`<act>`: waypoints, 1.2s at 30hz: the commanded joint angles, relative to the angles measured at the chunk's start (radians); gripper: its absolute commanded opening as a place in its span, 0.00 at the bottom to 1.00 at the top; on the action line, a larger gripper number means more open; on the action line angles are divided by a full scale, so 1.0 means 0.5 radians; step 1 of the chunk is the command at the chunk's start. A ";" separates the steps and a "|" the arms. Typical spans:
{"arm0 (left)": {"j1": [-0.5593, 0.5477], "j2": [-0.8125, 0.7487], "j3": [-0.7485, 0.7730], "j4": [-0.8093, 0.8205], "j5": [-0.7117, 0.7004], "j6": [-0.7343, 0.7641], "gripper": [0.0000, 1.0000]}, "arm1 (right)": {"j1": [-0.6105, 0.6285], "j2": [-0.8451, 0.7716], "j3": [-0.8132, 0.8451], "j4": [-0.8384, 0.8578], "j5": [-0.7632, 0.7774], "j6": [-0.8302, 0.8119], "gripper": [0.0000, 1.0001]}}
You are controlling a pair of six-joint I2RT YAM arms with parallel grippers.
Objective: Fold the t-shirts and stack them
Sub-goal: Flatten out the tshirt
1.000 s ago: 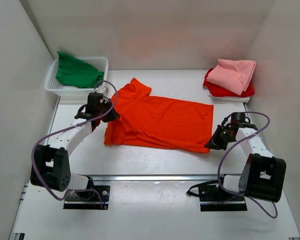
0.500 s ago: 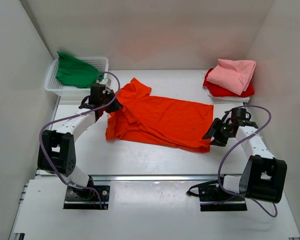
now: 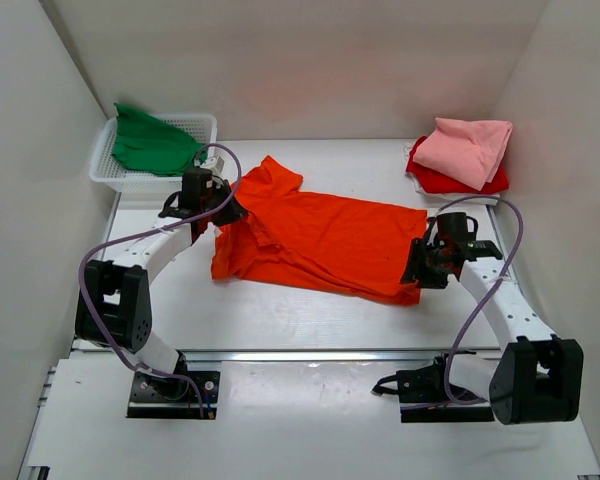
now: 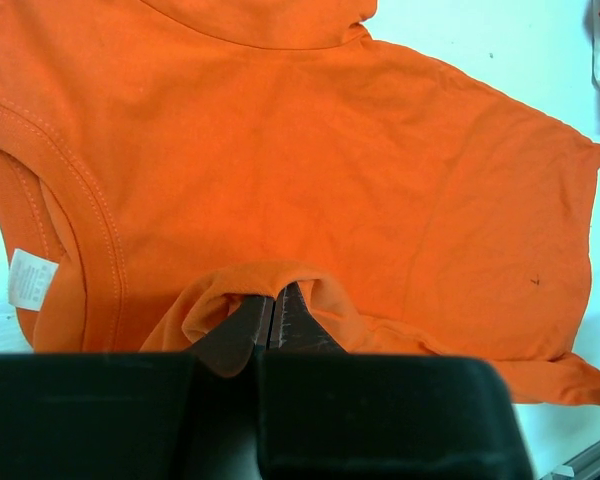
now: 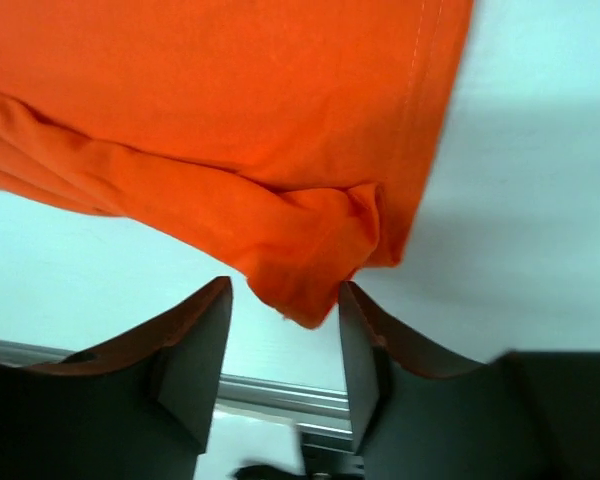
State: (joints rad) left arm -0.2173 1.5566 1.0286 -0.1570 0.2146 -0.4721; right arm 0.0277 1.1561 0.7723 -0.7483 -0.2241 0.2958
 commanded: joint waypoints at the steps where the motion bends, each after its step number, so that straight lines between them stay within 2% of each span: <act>1: -0.016 -0.042 -0.002 0.026 0.043 -0.007 0.01 | 0.080 -0.106 0.100 -0.123 0.387 -0.379 0.41; 2: -0.020 -0.048 -0.008 0.029 0.049 -0.016 0.00 | 0.074 -0.112 0.103 -0.102 0.402 -0.498 0.40; 4: -0.013 -0.054 -0.005 0.010 0.046 -0.001 0.00 | 0.141 -0.241 0.069 -0.059 0.622 -0.576 0.40; 6: -0.004 -0.045 -0.008 0.001 0.052 0.014 0.01 | 0.349 -0.330 0.042 -0.016 0.764 -0.787 0.39; 8: -0.007 -0.051 -0.005 -0.027 0.046 0.014 0.00 | 0.438 -0.446 -0.017 0.005 0.813 -0.898 0.39; 14: -0.010 -0.079 -0.045 -0.014 0.046 0.005 0.01 | 0.485 -0.521 -0.044 -0.007 0.593 -1.024 0.43; 23: -0.020 -0.064 -0.069 -0.014 0.047 -0.007 0.01 | 0.705 -0.459 -0.118 0.088 0.580 -1.067 0.44; 36: -0.001 -0.061 -0.066 0.001 0.052 -0.016 0.01 | 0.764 -0.349 -0.225 0.248 0.595 -1.144 0.46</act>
State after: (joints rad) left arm -0.2199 1.5562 1.0004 -0.1749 0.2264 -0.4759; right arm 0.4000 0.9691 0.6727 -0.6880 0.0631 -0.2558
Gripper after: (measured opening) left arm 0.039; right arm 0.448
